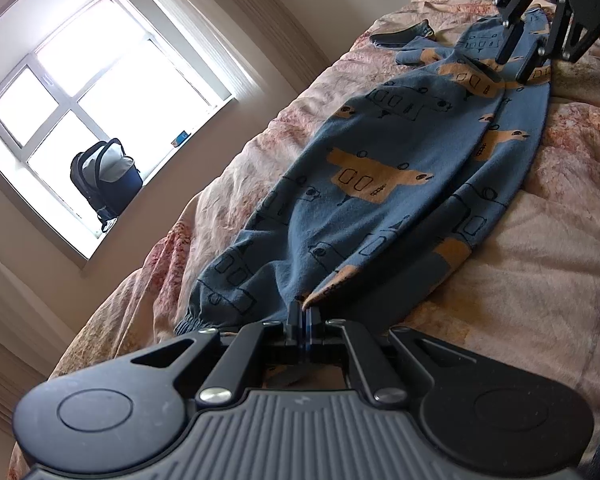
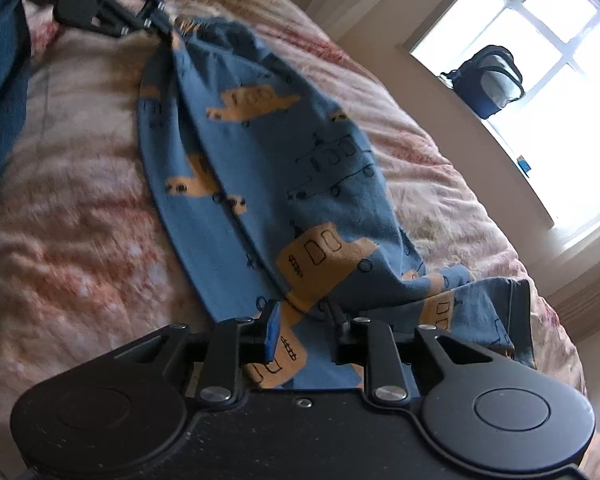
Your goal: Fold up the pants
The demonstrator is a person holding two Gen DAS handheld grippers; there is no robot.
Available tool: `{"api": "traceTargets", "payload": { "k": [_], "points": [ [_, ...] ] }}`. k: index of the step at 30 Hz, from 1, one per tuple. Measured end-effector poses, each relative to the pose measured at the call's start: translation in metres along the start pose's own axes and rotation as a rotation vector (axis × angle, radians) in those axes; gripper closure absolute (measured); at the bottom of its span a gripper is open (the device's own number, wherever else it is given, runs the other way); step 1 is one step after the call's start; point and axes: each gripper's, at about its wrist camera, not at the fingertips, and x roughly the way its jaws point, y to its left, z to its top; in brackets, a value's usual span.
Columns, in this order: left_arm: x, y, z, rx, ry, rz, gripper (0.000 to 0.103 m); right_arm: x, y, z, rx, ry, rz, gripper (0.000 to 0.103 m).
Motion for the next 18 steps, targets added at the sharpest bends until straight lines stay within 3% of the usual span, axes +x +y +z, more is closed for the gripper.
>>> {"api": "traceTargets", "payload": {
  "k": [7, 8, 9, 10, 18],
  "points": [
    [0.001, -0.001, 0.000, 0.008, 0.007, -0.002, 0.103, 0.026, 0.011, 0.002, -0.112, -0.002, -0.017, 0.081],
    [0.000, 0.000, 0.001, 0.009, 0.007, -0.001, 0.103, 0.027, 0.012, 0.003, -0.126, -0.004, -0.026, 0.085],
    [0.000, 0.000, 0.001, 0.007, 0.006, -0.001, 0.103, 0.028, 0.012, 0.004, -0.136, -0.005, -0.036, 0.097],
    [0.000, 0.001, 0.001, 0.005, 0.005, 0.000, 0.103, 0.028, 0.013, 0.004, -0.145, -0.006, -0.044, 0.103],
    [-0.007, 0.006, -0.002, -0.001, -0.005, -0.005, 0.103, -0.006, 0.014, 0.006, -0.168, -0.047, -0.051, 0.103]
  ]
}}
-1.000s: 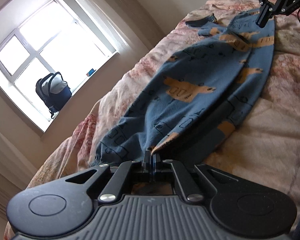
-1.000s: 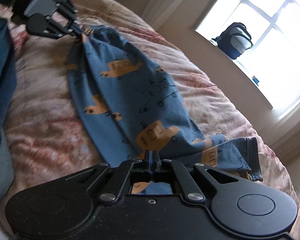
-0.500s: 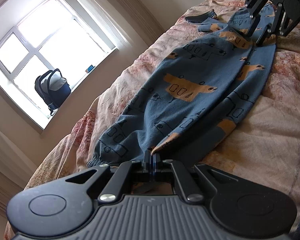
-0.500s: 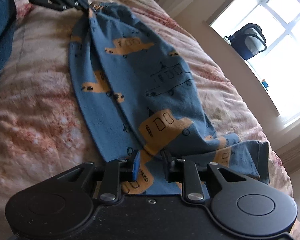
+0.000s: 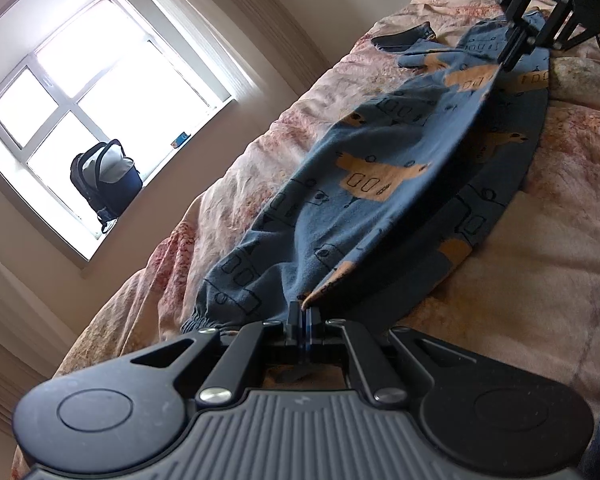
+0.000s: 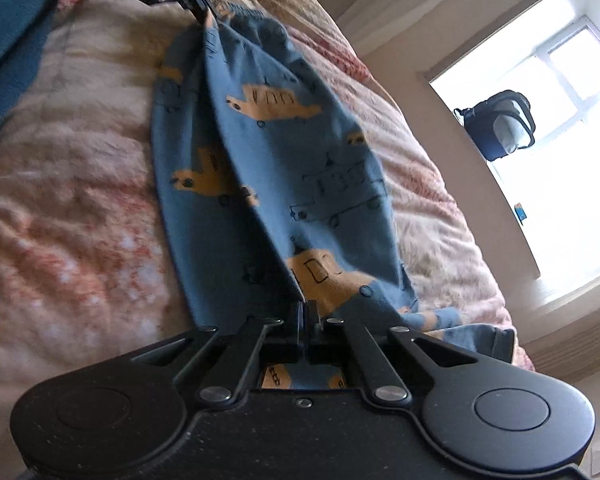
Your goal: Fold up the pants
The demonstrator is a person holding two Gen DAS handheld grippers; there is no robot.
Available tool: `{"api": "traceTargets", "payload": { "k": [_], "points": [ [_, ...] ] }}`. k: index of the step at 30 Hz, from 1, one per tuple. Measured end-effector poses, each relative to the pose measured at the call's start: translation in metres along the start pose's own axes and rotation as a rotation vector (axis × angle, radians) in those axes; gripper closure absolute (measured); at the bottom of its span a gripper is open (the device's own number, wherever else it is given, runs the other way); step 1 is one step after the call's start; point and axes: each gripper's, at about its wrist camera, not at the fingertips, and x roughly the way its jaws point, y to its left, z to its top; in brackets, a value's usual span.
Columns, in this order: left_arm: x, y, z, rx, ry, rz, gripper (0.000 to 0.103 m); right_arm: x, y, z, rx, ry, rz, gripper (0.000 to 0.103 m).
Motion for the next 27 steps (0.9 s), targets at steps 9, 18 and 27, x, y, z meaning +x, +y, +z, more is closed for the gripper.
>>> {"api": "traceTargets", "payload": {
  "k": [9, 18, 27],
  "points": [
    [-0.001, -0.002, -0.007, -0.003, 0.021, -0.017, 0.103, -0.018, 0.010, 0.006, -0.047, 0.013, 0.109, 0.103],
    [0.008, -0.002, -0.011, -0.021, 0.077, -0.085, 0.103, 0.001, 0.020, -0.001, -0.015, 0.045, 0.160, 0.103],
    [-0.003, 0.034, 0.023, -0.248, 0.095, -0.131, 0.003, -0.015, -0.010, 0.000, 0.211, -0.030, 0.130, 0.023]
  ]
}}
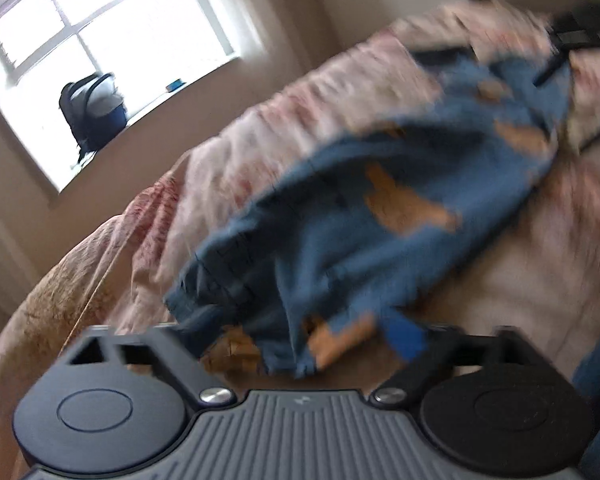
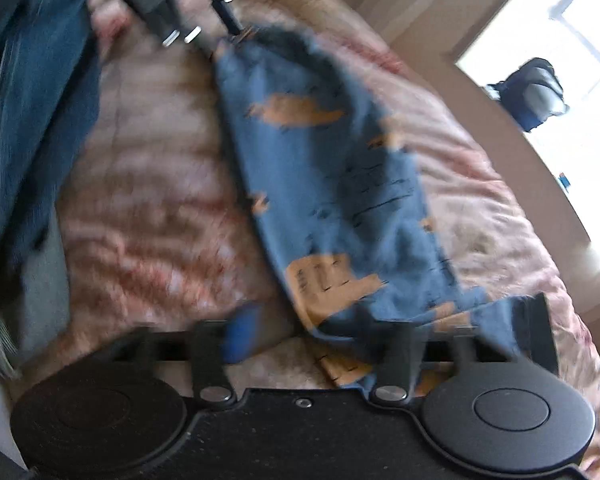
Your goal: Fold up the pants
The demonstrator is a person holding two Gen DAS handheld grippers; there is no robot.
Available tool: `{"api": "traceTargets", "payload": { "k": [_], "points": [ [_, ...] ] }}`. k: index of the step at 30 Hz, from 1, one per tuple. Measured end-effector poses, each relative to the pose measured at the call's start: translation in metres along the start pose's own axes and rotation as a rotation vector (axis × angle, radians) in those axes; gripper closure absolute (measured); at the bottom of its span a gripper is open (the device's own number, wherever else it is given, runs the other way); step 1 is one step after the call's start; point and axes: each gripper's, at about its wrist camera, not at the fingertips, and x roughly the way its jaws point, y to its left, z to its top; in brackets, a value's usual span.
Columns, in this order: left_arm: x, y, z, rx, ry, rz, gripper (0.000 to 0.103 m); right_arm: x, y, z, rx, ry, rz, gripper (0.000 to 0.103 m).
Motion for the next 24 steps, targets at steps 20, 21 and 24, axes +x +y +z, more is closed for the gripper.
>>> {"api": "traceTargets", "payload": {
  "k": [20, 21, 24],
  "points": [
    [0.063, -0.169, 0.143, -0.364, -0.147, -0.344, 0.000, -0.030, -0.166, -0.155, 1.250, -0.125, -0.275, 0.000],
    [0.063, -0.173, 0.142, -0.362, -0.141, -0.335, 0.000, -0.025, -0.169, -0.163, 1.289, -0.095, -0.269, 0.000],
    [0.064, -0.182, 0.142, -0.364, -0.112, -0.340, 0.000, -0.014, -0.173, -0.172, 1.347, -0.094, -0.184, 0.000]
  ]
}}
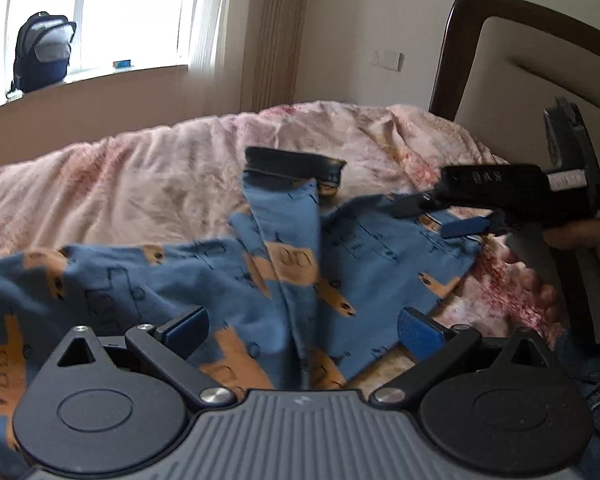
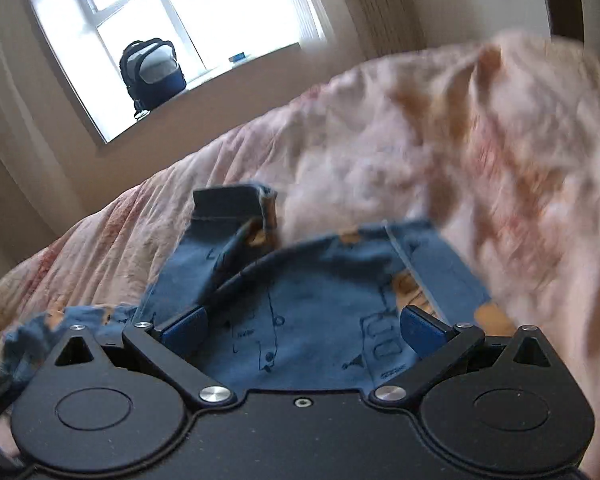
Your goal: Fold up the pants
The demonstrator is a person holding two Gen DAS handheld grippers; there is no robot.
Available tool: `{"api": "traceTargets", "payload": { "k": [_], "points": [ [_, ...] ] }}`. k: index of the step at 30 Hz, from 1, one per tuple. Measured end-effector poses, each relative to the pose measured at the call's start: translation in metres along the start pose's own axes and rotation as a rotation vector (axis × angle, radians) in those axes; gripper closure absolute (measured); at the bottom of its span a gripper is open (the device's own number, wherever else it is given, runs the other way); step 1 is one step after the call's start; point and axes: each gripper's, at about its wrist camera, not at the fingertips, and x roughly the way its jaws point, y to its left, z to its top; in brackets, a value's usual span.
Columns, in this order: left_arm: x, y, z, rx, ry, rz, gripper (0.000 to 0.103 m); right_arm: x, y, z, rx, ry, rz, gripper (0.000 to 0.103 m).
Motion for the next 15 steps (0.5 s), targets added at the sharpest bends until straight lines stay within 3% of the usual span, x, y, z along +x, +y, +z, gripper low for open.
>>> {"api": "traceTargets", "payload": {
  "k": [3, 9, 13, 15],
  "points": [
    [0.006, -0.005, 0.004, -0.064, 0.062, -0.019, 0.000, 0.004, 0.008, -0.003, -0.032, 0.030, 0.044, 0.000],
    [0.007, -0.015, 0.018, -0.142, 0.133, -0.075, 0.002, 0.009, 0.022, -0.006, -0.083, 0.058, 0.030, 0.000],
    [0.010, -0.026, 0.015, -0.099, 0.151, -0.085, 0.027, 0.009, 0.018, -0.006, -0.071, 0.056, 0.031, 0.000],
    [0.013, -0.026, 0.011, -0.089, 0.158, -0.050, 0.031, 0.010, 0.014, -0.005, -0.048, 0.064, 0.034, 0.000]
  ]
}}
